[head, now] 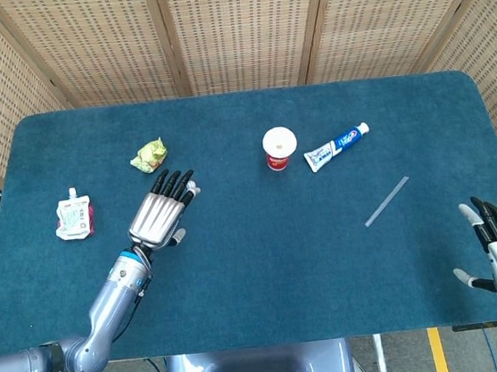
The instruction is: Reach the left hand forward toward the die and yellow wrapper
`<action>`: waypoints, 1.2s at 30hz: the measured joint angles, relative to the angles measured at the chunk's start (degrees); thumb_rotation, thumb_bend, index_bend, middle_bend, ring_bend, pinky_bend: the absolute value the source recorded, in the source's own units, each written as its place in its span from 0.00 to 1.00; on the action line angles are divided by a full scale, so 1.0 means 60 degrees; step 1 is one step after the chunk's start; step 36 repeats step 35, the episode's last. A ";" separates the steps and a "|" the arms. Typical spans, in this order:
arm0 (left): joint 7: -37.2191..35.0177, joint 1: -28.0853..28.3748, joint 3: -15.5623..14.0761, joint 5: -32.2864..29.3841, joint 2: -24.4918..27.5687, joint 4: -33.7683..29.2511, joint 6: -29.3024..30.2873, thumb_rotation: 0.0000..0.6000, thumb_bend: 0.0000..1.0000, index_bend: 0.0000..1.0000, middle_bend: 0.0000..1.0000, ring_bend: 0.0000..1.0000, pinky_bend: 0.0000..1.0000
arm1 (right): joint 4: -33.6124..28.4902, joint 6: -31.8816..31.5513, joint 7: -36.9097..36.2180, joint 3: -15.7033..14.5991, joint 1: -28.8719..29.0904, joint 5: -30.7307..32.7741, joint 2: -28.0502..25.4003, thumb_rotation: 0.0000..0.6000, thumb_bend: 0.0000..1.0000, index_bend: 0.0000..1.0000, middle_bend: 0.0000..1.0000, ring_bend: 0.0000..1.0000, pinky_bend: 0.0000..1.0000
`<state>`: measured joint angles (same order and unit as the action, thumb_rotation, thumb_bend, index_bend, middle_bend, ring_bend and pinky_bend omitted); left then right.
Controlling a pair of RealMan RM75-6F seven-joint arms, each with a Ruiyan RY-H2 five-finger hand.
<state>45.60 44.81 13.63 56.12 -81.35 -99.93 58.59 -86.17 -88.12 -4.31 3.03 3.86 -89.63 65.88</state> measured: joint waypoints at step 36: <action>-0.2654 -0.5626 -0.3303 0.3852 0.1228 0.0046 0.6012 1.00 0.03 0.00 0.00 0.00 0.00 | -0.0191 0.0201 0.1015 -0.0211 0.0069 -0.0255 0.0196 1.00 0.09 0.00 0.00 0.00 0.00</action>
